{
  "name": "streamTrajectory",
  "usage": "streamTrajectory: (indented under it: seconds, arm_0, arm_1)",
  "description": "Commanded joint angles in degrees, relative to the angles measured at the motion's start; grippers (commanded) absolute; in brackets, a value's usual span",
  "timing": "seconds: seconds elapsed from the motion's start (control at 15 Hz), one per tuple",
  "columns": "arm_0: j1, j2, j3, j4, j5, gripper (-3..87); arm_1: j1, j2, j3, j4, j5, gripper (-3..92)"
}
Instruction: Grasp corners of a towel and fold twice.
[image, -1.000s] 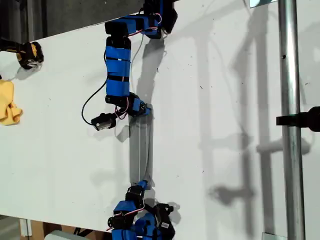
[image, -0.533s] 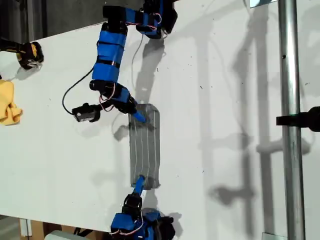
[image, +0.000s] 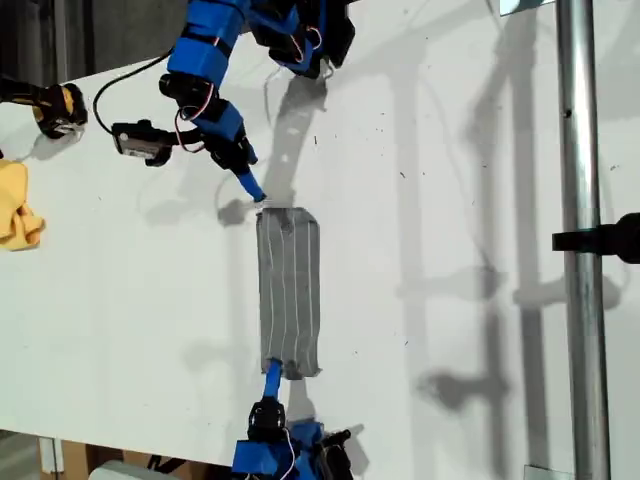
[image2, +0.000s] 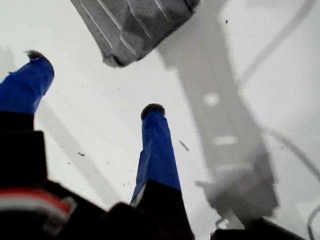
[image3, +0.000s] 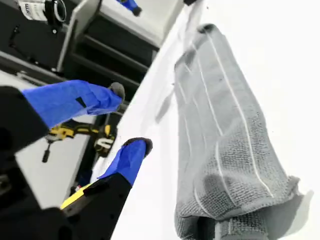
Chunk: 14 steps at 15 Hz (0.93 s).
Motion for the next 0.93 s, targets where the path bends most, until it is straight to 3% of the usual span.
streamTrajectory:
  seconds: [0.0,0.13,0.33,0.47,0.6,0.87]
  arm_0:
    - [0.9,0.8,2.8,-5.2,0.9,8.0]
    - [2.5,0.8,6.9,-9.1,2.5,2.8]
    - [3.6,0.8,13.3,-9.5,2.9,-0.7]
    - [4.9,0.9,15.8,-10.5,4.3,-1.2]
    - [4.5,0.9,16.6,-10.2,4.9,-1.2]
    - [4.2,0.9,16.7,-9.2,4.2,-1.2]
  arm_1:
    - [0.4,17.2,13.6,-1.9,6.5,34.0]
    - [-1.5,32.3,26.4,-1.5,14.0,32.8]
    - [-9.7,51.5,43.2,-0.4,27.8,32.6]
    - [-11.4,57.8,48.2,0.7,30.6,33.8]
    - [-10.4,52.8,47.7,-3.3,29.4,34.3]
    - [-7.7,21.4,37.4,-18.3,24.8,35.2]
